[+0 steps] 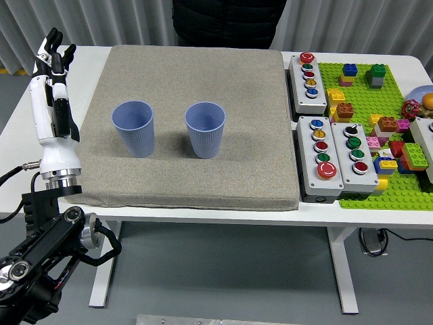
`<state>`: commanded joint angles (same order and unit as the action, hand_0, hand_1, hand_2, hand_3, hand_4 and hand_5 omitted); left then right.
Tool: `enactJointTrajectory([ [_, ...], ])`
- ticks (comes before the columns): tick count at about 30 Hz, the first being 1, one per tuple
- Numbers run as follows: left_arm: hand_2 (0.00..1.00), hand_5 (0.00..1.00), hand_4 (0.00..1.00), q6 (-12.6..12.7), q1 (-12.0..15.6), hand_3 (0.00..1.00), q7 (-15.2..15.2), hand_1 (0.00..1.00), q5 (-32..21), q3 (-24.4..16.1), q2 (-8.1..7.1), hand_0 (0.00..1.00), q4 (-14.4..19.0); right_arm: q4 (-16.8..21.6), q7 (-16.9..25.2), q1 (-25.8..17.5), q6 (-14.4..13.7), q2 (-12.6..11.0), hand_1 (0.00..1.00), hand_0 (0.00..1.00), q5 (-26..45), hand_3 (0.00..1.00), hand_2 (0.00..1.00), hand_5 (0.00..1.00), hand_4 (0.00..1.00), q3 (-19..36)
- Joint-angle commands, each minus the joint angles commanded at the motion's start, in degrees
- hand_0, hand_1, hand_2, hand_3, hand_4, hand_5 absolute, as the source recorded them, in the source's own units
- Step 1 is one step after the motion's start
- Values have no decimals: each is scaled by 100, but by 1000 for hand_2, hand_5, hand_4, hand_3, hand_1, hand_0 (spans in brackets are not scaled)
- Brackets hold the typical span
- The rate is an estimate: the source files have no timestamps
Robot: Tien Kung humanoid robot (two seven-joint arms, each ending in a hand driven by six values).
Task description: Pick cup pour cup place
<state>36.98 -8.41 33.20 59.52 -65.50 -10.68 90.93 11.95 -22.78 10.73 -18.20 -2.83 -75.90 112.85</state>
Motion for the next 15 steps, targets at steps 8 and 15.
enactJointTrajectory([
  [8, 956, 998, 687, 0, -21, 921, -8, 859, 40, -3, 1, 879, 19, 1, -20, 21, 15, -3, 609, 668, -84, 549, 556, 189, 2, 44],
  [15, 956, 998, 686, 0, 2, 921, -6, 859, 28, -43, -8, 878, 6, -3, 31, -5, 10, -14, 609, 668, -14, 548, 556, 184, 2, 2],
])
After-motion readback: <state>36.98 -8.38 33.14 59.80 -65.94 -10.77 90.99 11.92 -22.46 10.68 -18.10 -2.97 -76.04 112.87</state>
